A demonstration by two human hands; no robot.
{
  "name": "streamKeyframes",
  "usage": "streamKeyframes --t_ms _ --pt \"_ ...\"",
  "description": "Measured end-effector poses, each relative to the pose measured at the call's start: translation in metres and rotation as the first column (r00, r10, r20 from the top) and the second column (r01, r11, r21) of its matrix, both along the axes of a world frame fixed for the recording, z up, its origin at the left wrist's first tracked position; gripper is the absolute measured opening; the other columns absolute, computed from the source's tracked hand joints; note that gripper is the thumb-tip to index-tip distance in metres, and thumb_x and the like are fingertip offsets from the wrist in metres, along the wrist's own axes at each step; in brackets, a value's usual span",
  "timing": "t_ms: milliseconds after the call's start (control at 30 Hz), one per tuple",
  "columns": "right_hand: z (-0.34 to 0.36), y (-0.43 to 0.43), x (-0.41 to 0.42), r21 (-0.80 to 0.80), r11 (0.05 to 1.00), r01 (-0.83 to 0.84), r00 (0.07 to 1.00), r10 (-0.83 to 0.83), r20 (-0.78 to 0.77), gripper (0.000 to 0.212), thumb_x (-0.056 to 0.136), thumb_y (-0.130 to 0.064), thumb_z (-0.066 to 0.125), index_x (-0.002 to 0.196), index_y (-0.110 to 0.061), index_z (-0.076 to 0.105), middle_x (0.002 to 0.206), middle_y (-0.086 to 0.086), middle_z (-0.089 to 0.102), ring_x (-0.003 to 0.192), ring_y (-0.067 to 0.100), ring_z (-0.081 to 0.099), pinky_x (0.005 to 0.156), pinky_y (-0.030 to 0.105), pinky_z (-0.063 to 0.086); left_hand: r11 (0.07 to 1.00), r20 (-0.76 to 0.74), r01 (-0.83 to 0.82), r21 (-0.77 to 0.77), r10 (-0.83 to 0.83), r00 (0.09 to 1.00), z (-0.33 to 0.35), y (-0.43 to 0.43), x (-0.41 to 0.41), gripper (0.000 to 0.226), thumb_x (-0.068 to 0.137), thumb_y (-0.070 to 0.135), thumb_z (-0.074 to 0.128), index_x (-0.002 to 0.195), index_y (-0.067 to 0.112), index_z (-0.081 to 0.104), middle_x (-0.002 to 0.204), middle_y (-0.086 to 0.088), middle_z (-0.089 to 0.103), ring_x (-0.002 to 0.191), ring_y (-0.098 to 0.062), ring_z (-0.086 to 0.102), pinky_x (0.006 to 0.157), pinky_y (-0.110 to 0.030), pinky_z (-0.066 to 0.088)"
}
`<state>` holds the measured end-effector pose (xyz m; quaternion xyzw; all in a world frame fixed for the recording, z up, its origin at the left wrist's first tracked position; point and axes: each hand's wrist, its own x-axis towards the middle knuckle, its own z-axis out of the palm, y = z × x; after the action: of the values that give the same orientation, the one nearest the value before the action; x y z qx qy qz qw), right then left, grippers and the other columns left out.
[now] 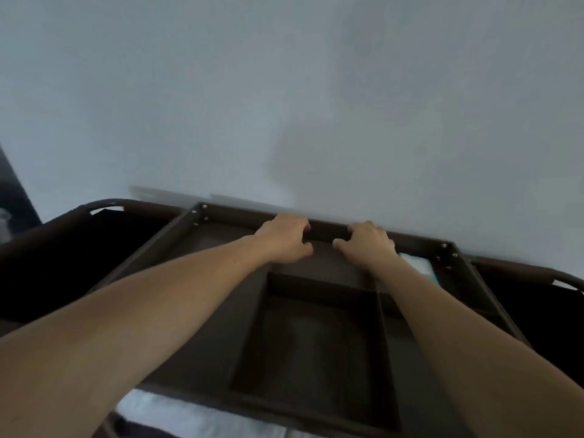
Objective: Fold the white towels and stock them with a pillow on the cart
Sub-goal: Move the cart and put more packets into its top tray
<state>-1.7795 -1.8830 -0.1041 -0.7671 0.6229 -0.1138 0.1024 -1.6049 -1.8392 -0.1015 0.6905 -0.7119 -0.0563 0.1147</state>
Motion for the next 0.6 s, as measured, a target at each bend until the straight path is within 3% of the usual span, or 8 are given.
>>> streamKeyframes --t_ms 267,400,600 --pt "0.015 0.126 0.205 -0.015 0.946 -0.323 0.944 0.322 -0.067 0.063 0.091 -0.052 0.059 0.143 -0.018 0.048 0.145 0.01 0.045 0.134 0.033 0.041 0.108 0.052 0.038 0.97 -0.038 -0.242 -0.013 0.241 0.97 0.004 0.17 0.221 0.057 0.089 0.042 0.06 0.139 0.016 0.049 0.134 -0.005 0.053 0.119 -0.026 0.053 0.097 -0.045 0.049" --pt "0.007 0.183 0.308 -0.018 0.875 -0.484 0.874 0.483 -0.048 0.062 0.091 -0.053 0.058 0.143 -0.019 0.048 0.143 0.009 0.048 0.128 0.034 0.046 0.103 0.051 0.043 0.923 -0.072 -0.385 -0.012 0.383 0.921 0.001 0.26 0.33 0.057 0.092 0.038 0.059 0.143 0.015 0.046 0.14 -0.006 0.052 0.123 -0.027 0.051 0.101 -0.046 0.047" --pt "0.004 0.241 0.436 -0.002 0.792 -0.61 0.79 0.609 -0.067 0.067 0.093 -0.053 0.057 0.148 -0.018 0.042 0.152 0.008 0.04 0.139 0.033 0.037 0.112 0.053 0.034 0.81 -0.093 -0.585 0.046 0.587 0.805 -0.016 0.348 0.446 0.04 0.091 0.038 0.058 0.125 0.019 0.054 0.12 -0.005 0.059 0.102 -0.025 0.059 0.088 -0.045 0.054"
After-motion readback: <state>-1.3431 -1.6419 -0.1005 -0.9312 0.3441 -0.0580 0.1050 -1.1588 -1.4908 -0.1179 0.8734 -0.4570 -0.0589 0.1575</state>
